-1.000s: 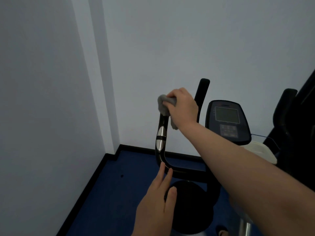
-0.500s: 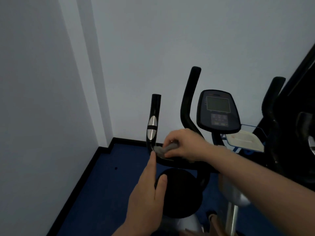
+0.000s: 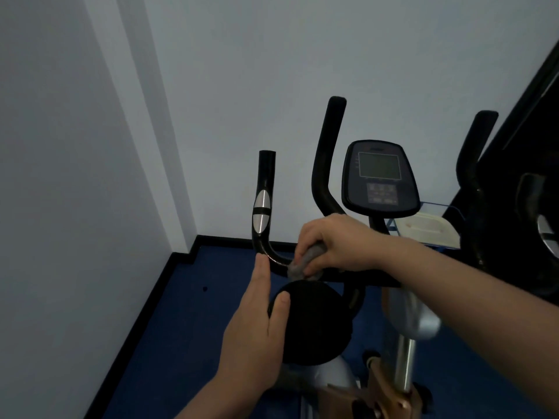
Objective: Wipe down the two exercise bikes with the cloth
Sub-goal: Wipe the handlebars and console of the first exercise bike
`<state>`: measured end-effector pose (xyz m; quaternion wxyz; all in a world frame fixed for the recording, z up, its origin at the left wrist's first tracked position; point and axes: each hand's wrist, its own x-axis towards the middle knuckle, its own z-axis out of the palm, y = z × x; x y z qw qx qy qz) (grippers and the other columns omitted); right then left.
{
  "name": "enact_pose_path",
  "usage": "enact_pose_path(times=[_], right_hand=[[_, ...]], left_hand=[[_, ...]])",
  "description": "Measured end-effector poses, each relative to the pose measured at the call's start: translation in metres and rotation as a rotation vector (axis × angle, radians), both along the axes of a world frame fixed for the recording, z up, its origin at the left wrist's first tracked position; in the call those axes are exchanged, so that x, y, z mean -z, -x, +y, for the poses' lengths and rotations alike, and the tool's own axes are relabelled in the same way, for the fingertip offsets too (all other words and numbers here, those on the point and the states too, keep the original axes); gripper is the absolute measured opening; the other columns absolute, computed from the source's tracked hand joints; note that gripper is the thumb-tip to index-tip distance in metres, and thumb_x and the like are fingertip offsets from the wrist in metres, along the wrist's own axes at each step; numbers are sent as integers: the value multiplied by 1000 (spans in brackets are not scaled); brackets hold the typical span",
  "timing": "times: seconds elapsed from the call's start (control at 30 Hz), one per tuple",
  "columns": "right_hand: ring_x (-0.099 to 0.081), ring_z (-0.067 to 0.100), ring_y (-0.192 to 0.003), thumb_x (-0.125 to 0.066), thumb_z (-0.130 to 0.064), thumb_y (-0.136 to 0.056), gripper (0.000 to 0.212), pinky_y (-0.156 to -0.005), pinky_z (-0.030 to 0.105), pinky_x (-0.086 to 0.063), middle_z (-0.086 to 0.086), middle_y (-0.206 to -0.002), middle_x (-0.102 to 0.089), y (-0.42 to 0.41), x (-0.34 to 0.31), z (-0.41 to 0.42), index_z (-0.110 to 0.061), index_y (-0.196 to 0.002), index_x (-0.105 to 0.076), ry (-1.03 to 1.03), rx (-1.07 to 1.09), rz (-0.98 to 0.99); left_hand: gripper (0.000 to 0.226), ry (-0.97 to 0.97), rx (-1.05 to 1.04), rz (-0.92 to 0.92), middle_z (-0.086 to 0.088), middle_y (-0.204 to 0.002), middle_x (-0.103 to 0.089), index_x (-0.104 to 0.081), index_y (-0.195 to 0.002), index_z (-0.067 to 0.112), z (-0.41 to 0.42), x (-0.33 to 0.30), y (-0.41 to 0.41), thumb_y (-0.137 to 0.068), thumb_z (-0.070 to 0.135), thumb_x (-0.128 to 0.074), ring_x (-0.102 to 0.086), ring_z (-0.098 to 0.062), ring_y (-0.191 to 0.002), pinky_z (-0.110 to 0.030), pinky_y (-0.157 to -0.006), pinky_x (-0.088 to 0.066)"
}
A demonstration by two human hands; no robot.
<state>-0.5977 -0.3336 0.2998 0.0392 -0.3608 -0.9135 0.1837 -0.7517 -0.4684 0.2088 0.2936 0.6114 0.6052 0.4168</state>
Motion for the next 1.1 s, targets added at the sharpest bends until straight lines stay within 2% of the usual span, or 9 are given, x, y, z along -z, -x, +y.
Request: enact_pose_path(times=[0.1, 0.33, 0.43, 0.6, 0.7, 0.83, 0.93, 1.03, 1.1], right_hand=[[-60, 3, -90, -80, -35, -73, 21, -83, 33, -48, -15, -96, -66, -2, 0, 0, -36, -93, -74, -7, 37, -27], [-61, 11, -93, -79, -29, -75, 19, -84, 38, -49, -11, -97, -69, 38, 20, -7, -27, -94, -75, -24, 177, 265], [-62, 9, -91, -80, -35, -73, 18, -82, 37, -50, -12, -95, -68, 33, 25, -8, -32, -90, -75, -38, 205, 267], [-60, 10, -86, -78, -30, -73, 13, -78, 36, -50, -13, -87, -63, 59, 27, 6, -30, -85, -74, -92, 307, 445], [-58, 7, -86, -77, -35, -75, 14, -71, 27, -44, -16, -88, -58, 75, 25, 22, -31, -89, -74, -222, 372, 485], [-57, 12, -94, -73, -36, -81, 16, -76, 31, -46, -8, -99, -61, 85, 0, 62, -29, -95, -74, -277, 532, 507], [-56, 11, -88, -71, -28, -82, 12, -66, 26, -38, -9, -97, -59, 96, -5, 71, -27, -93, -74, -364, 553, 499], [-57, 8, -84, -70, -27, -83, 10, -61, 21, -34, -10, -94, -59, 100, 12, 57, -27, -92, -75, -353, 607, 619], [-56, 6, -82, -72, -30, -82, 10, -61, 20, -35, -12, -90, -59, 94, 20, 52, -28, -91, -75, -344, 588, 613]], left_hand=[[67, -17, -10, -6, 50, -144, 3, 9, -142, 60, 0, 2, 0, -82, 71, -18, -1, 35, -122, 2, -90, -13], [70, -7, -34, -26, 49, -142, 1, 16, -139, 62, 3, 3, -3, -79, 74, -19, -17, 26, -121, -1, -83, -26], [65, 4, -26, -47, 55, -135, -3, 16, -135, 67, 3, 4, -2, -80, 76, -17, -14, 40, -110, 1, -82, -25], [62, 14, -30, -93, 65, -124, 1, 16, -131, 71, 7, 6, -5, -83, 77, -22, -8, 42, -112, 6, -86, -17], [66, 3, -20, -44, 60, -133, 10, 18, -133, 68, 7, 7, -4, -78, 82, -17, -1, 38, -119, 9, -86, -13], [57, 27, -16, -28, 57, -136, 13, 20, -131, 69, 5, 5, -3, -83, 76, -11, 1, 40, -116, 8, -85, -16], [65, 34, 7, -13, 54, -138, 17, 21, -131, 66, 4, 2, -1, -76, 77, -12, 5, 39, -117, 12, -85, -8], [67, 35, 26, 1, 52, -138, 20, 21, -131, 63, 5, 3, -2, -75, 77, -12, 7, 40, -116, 13, -84, -7], [68, 34, 34, 16, 51, -139, 21, 22, -131, 62, 5, 3, -1, -73, 77, -9, 9, 39, -117, 13, -83, -6]])
